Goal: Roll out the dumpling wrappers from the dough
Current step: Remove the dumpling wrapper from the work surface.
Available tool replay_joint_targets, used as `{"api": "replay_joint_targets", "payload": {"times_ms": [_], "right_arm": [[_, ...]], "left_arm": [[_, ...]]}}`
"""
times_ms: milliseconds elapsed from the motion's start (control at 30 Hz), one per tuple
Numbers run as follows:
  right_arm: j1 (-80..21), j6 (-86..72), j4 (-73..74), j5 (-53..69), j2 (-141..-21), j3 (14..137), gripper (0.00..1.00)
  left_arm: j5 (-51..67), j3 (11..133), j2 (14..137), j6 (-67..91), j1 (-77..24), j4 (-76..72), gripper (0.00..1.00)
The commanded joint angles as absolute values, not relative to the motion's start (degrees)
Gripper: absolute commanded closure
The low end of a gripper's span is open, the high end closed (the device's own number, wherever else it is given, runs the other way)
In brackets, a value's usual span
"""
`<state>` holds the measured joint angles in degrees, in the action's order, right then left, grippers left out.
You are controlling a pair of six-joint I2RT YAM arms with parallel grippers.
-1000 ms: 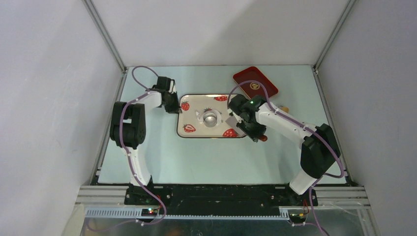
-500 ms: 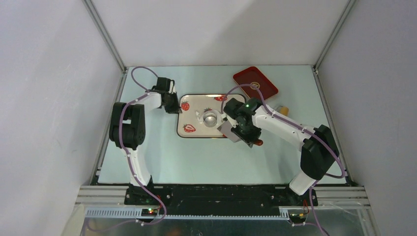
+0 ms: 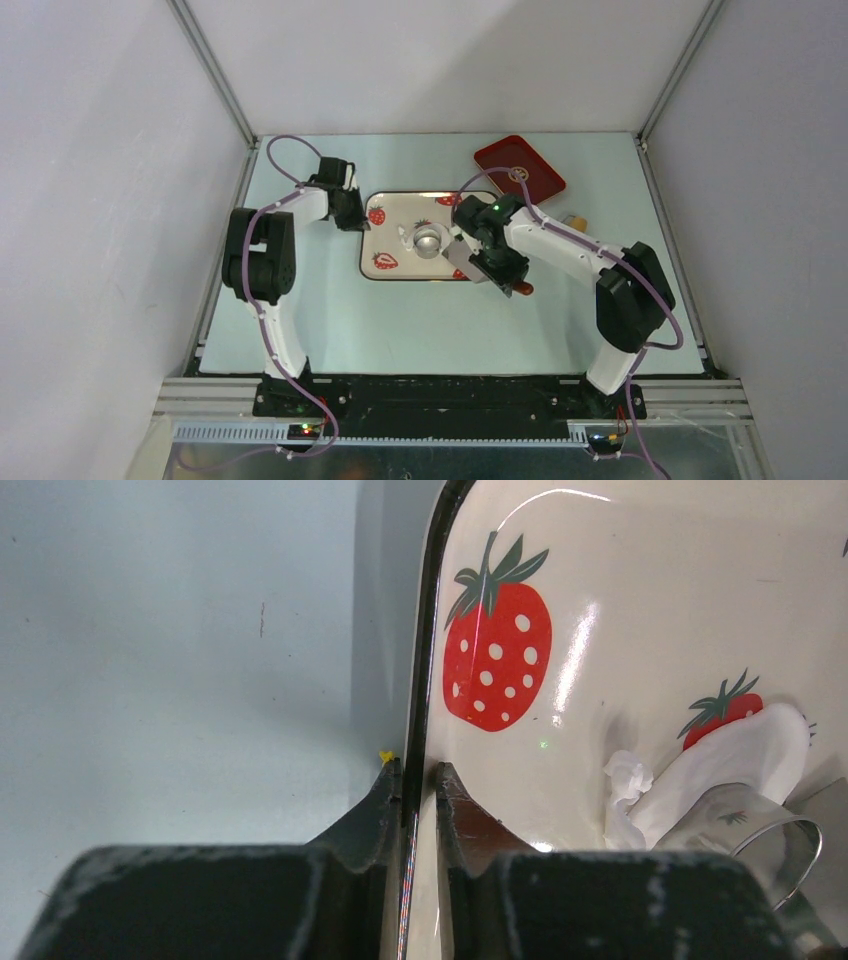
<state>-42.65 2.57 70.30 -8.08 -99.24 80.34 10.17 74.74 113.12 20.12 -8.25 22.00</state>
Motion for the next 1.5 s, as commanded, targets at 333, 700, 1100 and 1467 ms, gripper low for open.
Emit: {"api": "replay_joint_targets", "payload": {"times_ms": [333, 700, 1100, 1467], "right_arm": [[-37.2, -0.8, 69.7, -7.0, -101.2, 86.2, 1.0], [-38.8, 3.3, 72.1, -5.2, -95.9, 84.2, 1.0], [-41.7, 4.6, 74.2, -3.5, -93.1, 79.7, 1.0], [-41.5, 2.3, 73.3, -5.0, -98.7, 82.4, 1.0]], "left_arm": [[7.7, 73.1, 113.0, 20.6, -10.0, 24.2, 1.0], [7.5, 73.2, 112.9, 20.5, -10.0, 24.2, 1.0], [7.1, 73.0, 112.7, 20.4, -10.2, 24.2, 1.0], [7.1, 73.0, 112.7, 20.2, -10.2, 24.1, 1.0]]}}
